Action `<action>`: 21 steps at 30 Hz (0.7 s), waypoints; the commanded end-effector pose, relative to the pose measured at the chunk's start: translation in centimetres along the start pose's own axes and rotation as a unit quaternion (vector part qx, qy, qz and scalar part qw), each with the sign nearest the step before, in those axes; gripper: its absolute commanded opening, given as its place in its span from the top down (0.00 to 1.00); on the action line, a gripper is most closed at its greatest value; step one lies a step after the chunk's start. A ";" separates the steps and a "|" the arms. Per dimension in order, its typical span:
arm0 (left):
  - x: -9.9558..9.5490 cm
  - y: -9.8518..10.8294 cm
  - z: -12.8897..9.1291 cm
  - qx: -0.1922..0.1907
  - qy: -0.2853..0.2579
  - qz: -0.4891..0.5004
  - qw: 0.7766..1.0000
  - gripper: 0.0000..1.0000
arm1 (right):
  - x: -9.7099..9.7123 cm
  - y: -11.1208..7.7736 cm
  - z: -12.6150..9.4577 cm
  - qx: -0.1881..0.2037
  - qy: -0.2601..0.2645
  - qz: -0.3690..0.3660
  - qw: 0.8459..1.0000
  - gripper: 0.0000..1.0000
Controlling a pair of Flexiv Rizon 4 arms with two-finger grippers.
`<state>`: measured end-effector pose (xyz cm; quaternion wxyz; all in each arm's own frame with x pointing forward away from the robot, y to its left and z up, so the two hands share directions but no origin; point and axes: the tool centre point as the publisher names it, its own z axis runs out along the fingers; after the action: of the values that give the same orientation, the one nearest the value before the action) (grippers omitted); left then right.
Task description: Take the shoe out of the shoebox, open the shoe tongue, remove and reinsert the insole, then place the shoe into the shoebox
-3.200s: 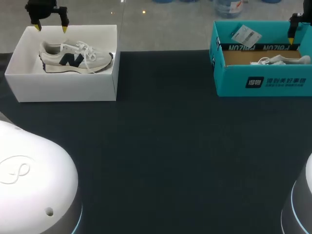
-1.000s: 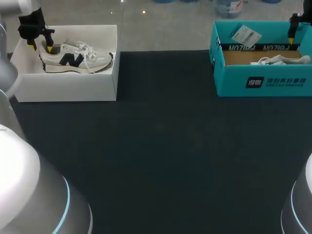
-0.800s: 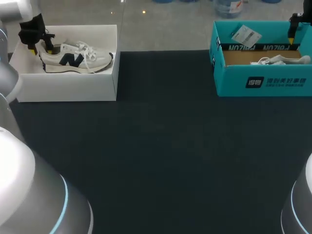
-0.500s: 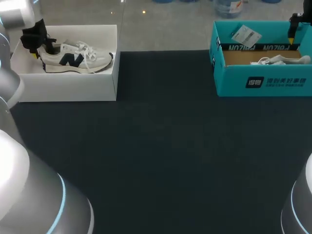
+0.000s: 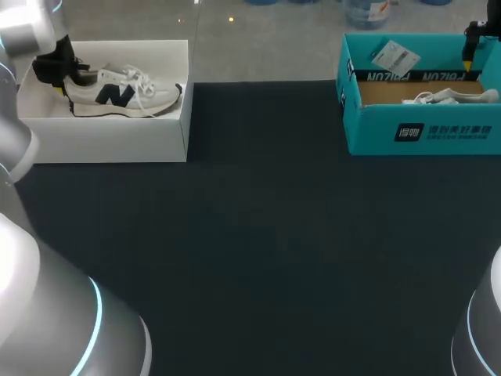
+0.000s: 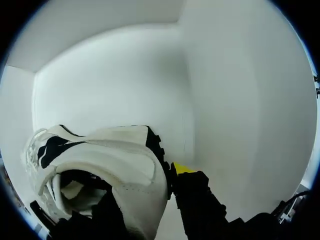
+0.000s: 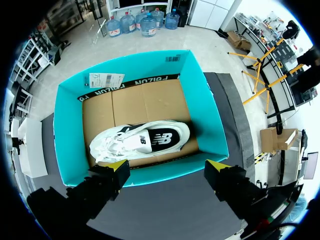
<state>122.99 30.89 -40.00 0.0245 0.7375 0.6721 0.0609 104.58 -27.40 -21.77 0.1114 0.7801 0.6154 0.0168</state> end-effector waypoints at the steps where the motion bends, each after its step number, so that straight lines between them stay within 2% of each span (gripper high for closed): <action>1: 0.7 3.9 -0.2 0.163 -0.008 0.008 0.987 1.00 | 0.0 0.0 0.0 0.000 0.000 0.001 1.000 0.00; 6: 1.3 3.9 -2.5 0.164 0.002 0.018 0.986 1.00 | 0.0 0.0 0.0 0.000 0.000 0.001 1.000 0.00; 11: 1.4 4.4 -7.1 0.193 0.002 -0.014 0.981 1.00 | 0.0 0.0 0.0 0.000 0.000 0.001 1.000 0.00; 16: 1.0 4.4 -12.5 0.165 -0.006 -0.018 0.986 1.00 | 0.0 0.0 0.0 0.000 0.000 0.001 1.000 0.00; 21: 0.7 4.6 -16.2 0.152 -0.018 -0.044 0.987 1.00 | 0.0 0.0 0.0 0.000 0.000 0.001 1.000 0.00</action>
<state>126.40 30.53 -28.30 0.0649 0.7042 0.7023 0.0816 104.58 -27.39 -21.77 0.1114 0.7800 0.6155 0.0168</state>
